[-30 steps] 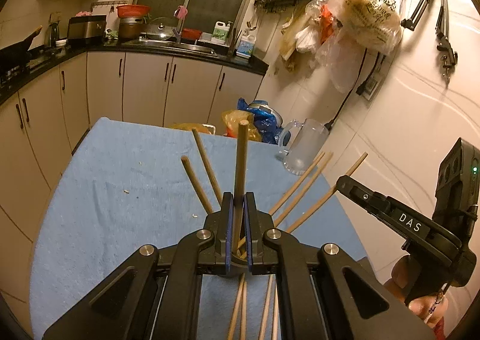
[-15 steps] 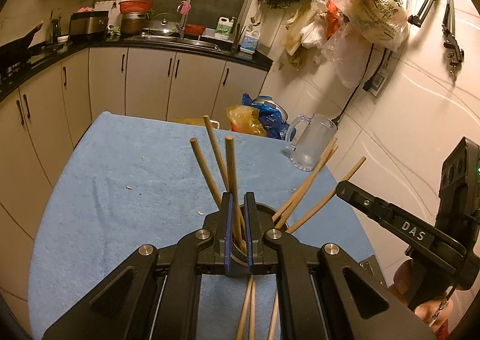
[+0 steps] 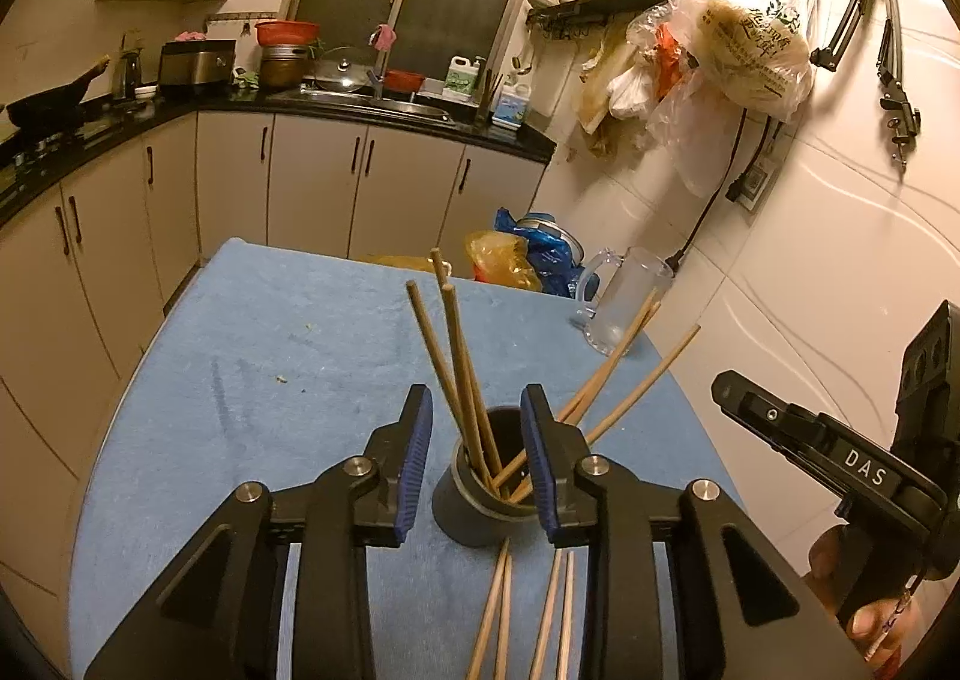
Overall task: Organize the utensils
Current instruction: 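Return the left tool to grasp a chopstick while the right tool grasps another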
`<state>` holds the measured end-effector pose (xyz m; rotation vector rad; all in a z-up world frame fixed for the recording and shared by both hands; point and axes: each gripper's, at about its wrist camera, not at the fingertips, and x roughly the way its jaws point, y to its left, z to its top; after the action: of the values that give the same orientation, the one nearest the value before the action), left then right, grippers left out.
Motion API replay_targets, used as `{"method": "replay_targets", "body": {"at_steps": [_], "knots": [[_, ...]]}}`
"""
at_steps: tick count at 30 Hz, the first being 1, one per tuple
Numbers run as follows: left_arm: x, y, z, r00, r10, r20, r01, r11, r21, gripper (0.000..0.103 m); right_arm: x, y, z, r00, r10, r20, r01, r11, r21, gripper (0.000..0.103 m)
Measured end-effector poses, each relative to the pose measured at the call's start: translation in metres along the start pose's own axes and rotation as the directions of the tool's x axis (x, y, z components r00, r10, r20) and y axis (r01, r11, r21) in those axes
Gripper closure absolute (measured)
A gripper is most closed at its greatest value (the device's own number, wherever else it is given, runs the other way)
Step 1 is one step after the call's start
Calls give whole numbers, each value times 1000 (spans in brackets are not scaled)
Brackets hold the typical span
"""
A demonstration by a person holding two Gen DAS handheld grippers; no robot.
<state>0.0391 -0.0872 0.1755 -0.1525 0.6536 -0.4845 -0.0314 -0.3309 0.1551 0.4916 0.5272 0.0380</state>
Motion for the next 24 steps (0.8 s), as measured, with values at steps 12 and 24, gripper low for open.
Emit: {"method": "replay_targets", "body": {"at_steps": [12,24], "knots": [[-3,3,-52,996,69,-54,-67,997,42,70,-1,-18,-51,994,-39,-102,43,999,32,71],[16,20,-119,980,116,-165,-109,993,54,70,13,-41,-112,970,-78,-231,93,994,55,71]]}}
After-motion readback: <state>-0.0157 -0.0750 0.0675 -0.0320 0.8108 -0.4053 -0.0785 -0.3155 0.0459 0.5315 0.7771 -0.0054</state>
